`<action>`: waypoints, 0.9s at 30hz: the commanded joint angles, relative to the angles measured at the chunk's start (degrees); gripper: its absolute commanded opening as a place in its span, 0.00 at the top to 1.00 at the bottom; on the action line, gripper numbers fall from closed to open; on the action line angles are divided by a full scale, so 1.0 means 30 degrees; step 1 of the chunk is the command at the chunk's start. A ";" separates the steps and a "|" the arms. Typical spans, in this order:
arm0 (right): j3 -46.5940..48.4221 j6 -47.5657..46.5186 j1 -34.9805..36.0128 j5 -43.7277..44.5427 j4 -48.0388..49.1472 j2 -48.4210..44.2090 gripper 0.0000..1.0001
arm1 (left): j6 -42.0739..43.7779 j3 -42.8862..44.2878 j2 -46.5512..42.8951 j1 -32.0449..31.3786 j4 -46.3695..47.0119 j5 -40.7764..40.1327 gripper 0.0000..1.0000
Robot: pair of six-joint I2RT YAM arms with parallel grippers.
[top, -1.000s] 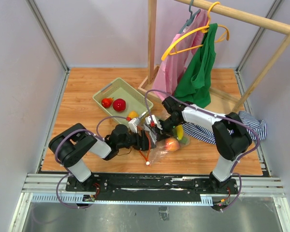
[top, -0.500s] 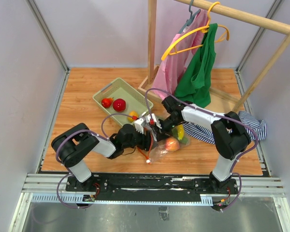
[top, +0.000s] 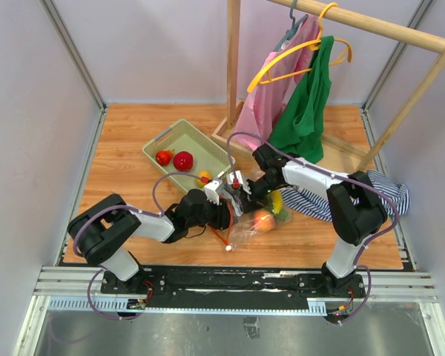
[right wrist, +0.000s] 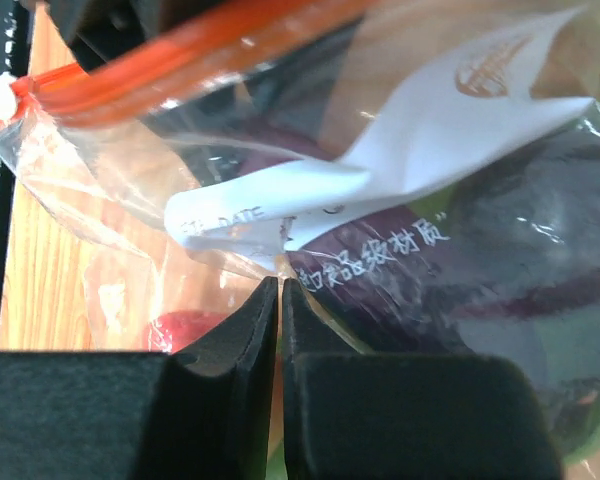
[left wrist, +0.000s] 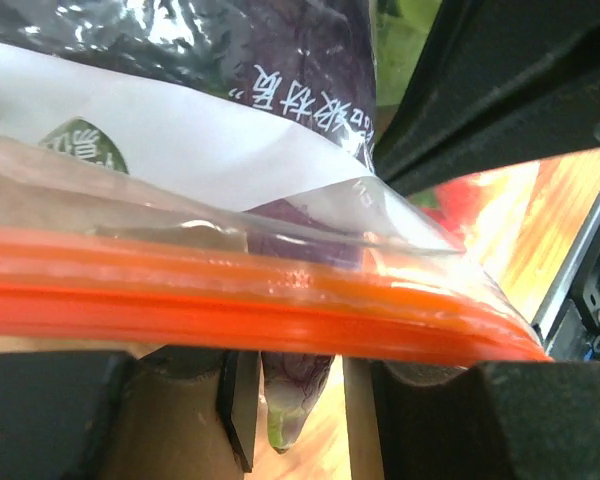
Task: Open the zip-top bag and remove the fake food
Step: Pick up the fake vegetable from the zipper food storage bag.
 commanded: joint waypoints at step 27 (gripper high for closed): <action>0.0030 -0.1019 -0.0854 0.2359 -0.0102 -0.1175 0.87 | -0.0957 0.2455 -0.7237 -0.0095 -1.5863 0.1249 0.92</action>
